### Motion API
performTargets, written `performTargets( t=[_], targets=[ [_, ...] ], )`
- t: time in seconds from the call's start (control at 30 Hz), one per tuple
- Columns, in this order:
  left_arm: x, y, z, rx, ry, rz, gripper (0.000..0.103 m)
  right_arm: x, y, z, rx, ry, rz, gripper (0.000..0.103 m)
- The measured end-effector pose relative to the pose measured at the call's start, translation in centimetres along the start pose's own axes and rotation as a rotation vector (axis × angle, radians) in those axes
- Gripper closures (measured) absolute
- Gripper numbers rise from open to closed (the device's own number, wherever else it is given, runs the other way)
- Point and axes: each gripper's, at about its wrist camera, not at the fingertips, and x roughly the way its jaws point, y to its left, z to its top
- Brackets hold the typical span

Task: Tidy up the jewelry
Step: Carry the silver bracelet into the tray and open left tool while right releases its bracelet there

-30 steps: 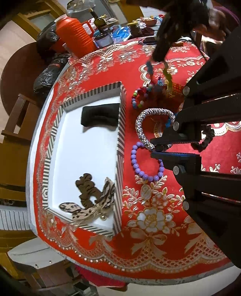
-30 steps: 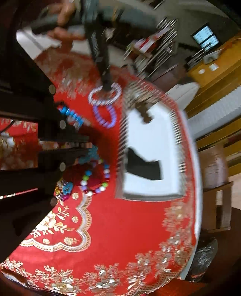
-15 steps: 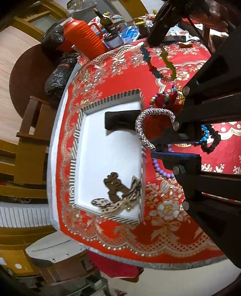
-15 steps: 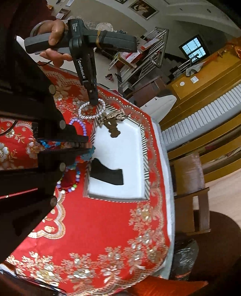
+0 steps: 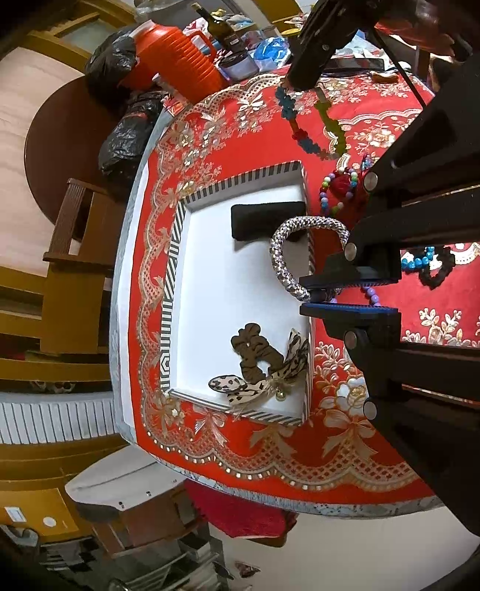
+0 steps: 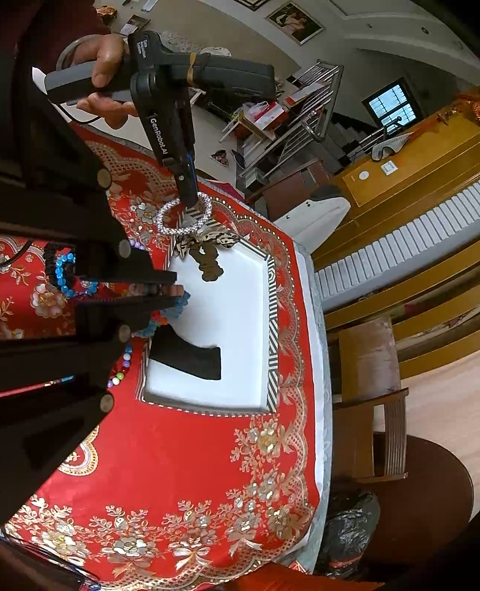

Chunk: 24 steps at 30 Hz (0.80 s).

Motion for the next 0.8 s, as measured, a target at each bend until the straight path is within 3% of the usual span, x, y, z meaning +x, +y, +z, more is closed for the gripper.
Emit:
performTargets(
  t=[0.8],
  targets=[
    [5.2,2.8,6.9,-0.017,0.014,0.068,0.103,6.0,-3.4,6.9,-0.001,0.028,-0.084,0.097]
  ],
)
